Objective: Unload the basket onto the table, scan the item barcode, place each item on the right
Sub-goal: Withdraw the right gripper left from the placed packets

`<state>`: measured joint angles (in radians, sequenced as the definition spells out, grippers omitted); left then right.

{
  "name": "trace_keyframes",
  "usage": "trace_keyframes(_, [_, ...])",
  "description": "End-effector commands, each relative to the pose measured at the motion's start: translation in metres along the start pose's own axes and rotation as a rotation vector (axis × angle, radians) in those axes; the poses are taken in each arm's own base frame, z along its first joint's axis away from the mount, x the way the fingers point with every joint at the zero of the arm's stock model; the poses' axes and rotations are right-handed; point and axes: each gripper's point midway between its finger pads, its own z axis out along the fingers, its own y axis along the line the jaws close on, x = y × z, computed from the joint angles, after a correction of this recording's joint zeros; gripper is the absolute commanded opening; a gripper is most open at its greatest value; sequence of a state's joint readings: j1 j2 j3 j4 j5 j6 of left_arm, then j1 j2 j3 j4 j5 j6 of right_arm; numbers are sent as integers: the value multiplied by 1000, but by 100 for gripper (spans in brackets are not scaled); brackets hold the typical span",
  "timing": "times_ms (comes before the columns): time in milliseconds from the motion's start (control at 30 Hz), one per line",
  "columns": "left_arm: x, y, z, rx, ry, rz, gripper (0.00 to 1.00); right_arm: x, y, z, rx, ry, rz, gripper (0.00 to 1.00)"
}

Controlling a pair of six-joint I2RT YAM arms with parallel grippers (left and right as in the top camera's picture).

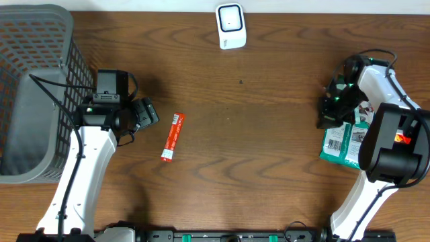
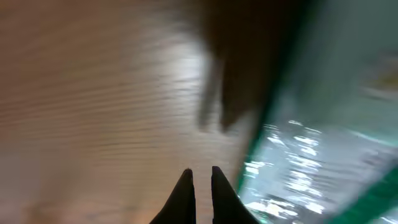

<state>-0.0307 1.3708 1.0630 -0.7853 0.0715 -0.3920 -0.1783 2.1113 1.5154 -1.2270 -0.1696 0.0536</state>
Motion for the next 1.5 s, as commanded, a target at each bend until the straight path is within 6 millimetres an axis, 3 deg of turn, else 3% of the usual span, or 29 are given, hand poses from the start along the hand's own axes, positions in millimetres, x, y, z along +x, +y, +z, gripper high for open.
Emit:
trace_keyframes(0, [-8, -1, -7, 0, -30, 4, 87, 0, -35, -10, 231, -34, 87, 8])
trace_keyframes(167, [-8, -1, -7, 0, -30, 4, 87, 2, -42, -12, 274, -34, 101, 12])
trace_keyframes(333, [-8, -1, -7, 0, -30, 4, 87, 3, -17, -7, 127, -16, 96, 12])
trace_keyframes(433, [-8, -1, -7, 0, -30, 4, 87, 6, -10, -6, 86, -4, 84, 1])
trace_keyframes(567, [-8, -1, -7, 0, -30, 4, 87, 13, -5, -9, 81, 16, 42, 1])
trace_keyframes(733, [-8, -1, -7, 0, -30, 4, 87, 19, 24, -21, 47, -16, -61, 1])
trace_keyframes(867, [-8, -1, -7, 0, -30, 4, 87, 7, 45, -21, 50, -93, -103, 1])
trace_keyframes(967, [-8, -1, -7, 0, -30, 4, 87, -3, 47, -10, 45, -135, -110, 1])
trace_keyframes(1033, [-8, -1, -7, 0, -30, 4, 87, -6, 43, 2, 57, -150, -111, 1])
trace_keyframes(1100, [-8, -1, -7, 0, -30, 4, 87, -7, 24, 21, 134, -170, -102, 1])
trace_keyframes(1267, [-8, -1, -7, 0, -30, 4, 87, -5, -25, 13, 362, -185, 38, 1])
trace_keyframes(1467, [-8, -1, -7, 0, -30, 4, 87, -6, -41, 7, 431, -197, 54, 4])
